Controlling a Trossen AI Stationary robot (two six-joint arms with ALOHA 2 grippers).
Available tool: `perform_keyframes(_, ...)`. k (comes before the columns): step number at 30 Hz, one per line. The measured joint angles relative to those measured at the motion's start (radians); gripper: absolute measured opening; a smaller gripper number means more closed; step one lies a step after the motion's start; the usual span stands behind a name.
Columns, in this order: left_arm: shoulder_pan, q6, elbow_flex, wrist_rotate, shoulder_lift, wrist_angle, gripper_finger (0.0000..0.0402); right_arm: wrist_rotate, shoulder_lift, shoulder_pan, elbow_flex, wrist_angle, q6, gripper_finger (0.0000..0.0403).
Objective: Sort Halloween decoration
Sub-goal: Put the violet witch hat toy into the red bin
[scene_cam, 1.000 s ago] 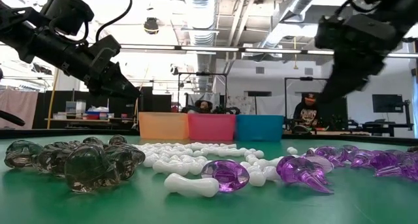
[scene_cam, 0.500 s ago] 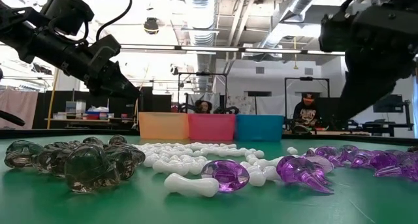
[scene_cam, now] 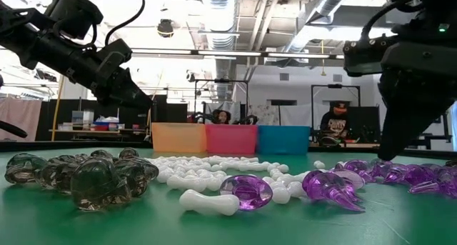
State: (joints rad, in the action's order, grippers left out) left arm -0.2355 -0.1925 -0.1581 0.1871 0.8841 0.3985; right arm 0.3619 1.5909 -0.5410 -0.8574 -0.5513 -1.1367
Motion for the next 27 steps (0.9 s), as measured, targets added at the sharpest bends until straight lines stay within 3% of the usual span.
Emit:
perform_keyframes(18, 0.0, 0.0, 0.0, 0.001, 0.0, 0.001, 0.0179, -0.053, 0.001, 0.028, 0.024, 0.013, 0.021, 0.0185)
perform_keyframes(27, 0.0, 0.0, 0.0, 0.002, 0.0, 0.002, 0.0179, -0.053, 0.0, 0.067, 0.024, 0.013, 0.142, 0.0185)
